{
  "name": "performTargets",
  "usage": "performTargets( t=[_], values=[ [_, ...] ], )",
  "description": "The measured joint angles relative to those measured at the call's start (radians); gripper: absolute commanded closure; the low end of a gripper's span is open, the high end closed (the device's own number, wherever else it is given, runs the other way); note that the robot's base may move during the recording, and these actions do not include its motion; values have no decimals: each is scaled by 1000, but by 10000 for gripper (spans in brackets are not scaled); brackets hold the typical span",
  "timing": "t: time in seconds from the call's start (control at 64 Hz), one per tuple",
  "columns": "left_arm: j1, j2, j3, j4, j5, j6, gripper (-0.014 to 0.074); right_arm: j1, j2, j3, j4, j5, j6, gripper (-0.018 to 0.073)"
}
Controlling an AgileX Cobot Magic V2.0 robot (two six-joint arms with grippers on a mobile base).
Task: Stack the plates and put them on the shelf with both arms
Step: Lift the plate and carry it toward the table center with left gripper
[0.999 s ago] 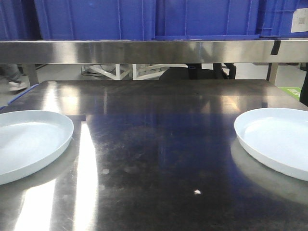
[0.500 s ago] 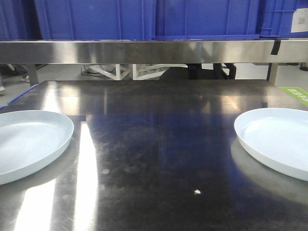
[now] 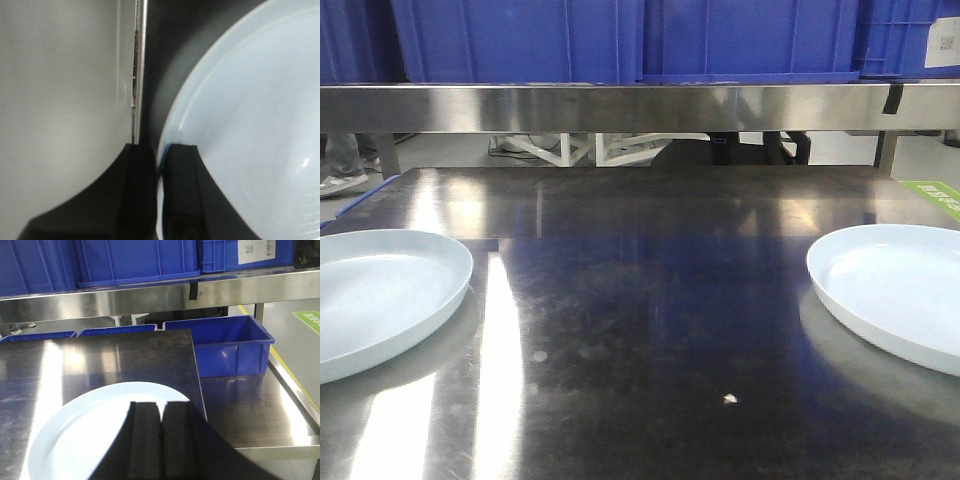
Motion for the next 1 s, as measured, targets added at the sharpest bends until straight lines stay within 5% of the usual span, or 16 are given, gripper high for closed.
performTargets(
  t=[0.281,0.578,0.999],
  values=[
    [0,-34,-26,-28,62,0,509,0,0,0,0,0,0,504],
    [0,-106,-97,-227,99,20,510,0,0,0,0,0,0,504],
    [-199,-118,-118,-323,-79,23,510,0,0,0,0,0,0,504]
  ],
)
